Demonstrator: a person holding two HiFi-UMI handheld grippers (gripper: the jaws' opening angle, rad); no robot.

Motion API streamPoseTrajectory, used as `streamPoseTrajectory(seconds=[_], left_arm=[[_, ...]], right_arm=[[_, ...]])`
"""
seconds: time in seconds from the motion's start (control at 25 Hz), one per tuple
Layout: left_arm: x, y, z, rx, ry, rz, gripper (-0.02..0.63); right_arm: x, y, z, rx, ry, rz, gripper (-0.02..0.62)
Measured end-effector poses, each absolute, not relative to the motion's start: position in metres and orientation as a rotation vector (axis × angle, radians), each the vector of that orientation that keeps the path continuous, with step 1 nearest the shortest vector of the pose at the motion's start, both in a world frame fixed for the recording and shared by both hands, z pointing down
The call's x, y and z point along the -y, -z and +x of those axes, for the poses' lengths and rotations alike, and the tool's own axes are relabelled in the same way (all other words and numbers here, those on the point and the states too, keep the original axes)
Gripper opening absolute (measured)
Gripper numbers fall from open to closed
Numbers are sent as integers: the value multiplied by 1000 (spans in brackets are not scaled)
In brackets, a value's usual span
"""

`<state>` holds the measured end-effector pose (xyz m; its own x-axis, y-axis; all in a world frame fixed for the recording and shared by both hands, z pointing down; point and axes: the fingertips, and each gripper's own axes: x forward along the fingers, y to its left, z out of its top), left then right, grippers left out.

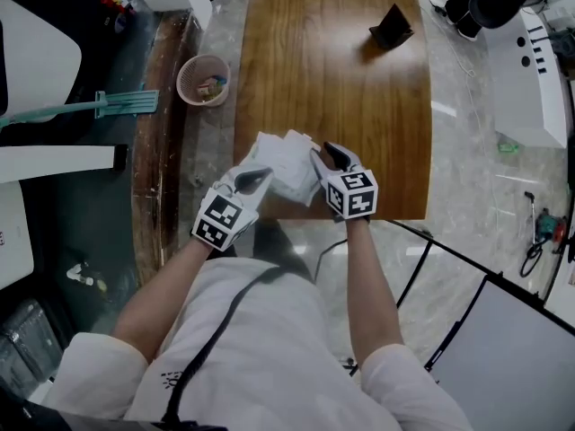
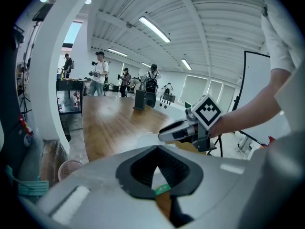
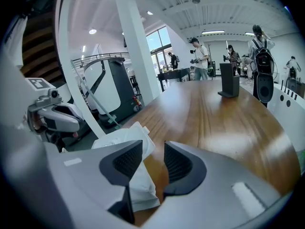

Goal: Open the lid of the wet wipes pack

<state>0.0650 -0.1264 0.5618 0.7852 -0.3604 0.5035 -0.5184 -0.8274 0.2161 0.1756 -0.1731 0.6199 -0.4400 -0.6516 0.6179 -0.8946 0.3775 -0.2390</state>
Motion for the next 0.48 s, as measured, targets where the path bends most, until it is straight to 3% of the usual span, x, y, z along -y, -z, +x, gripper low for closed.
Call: streamPoseTrajectory(seconds=[0.48], left_arm=[[128,-548,56,643,-634,2664,5]], right_arm=[[169,-603,171,2209,-740,1385,150]])
